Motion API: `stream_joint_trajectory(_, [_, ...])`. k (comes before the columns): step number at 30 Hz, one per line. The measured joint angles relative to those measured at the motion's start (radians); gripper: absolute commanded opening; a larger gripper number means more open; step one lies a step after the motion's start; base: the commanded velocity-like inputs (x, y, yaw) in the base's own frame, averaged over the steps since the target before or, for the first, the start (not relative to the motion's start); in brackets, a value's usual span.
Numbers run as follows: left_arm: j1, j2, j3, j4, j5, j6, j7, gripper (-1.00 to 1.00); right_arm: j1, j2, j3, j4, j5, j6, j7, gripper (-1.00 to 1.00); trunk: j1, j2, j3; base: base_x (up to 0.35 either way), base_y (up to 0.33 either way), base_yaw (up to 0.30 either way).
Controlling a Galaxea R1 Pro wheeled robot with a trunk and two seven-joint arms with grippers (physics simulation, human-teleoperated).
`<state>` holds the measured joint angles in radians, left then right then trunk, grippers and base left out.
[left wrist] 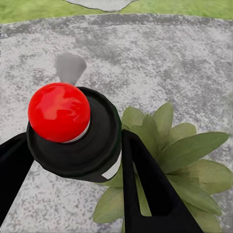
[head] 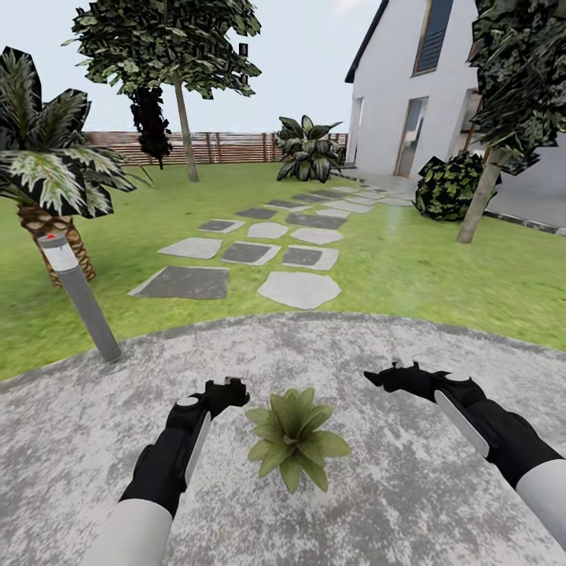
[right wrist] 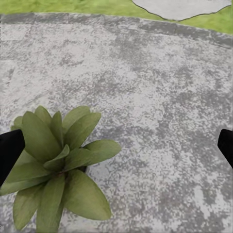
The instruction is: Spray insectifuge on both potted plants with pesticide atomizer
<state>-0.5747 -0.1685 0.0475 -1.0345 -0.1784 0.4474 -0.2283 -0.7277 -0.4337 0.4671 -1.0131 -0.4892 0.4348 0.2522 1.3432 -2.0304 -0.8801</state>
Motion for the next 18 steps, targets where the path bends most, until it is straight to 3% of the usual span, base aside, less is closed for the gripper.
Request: stream_joint_trajectory(18, [0.0,0.001,-0.004,-0.001,0.001,0.001,0.0,-1.0,0.0,0.001,-0.001,0.0,-0.001,0.0,0.0,1.0,-0.069,0.126,0.056,0.0,0.0,0.0])
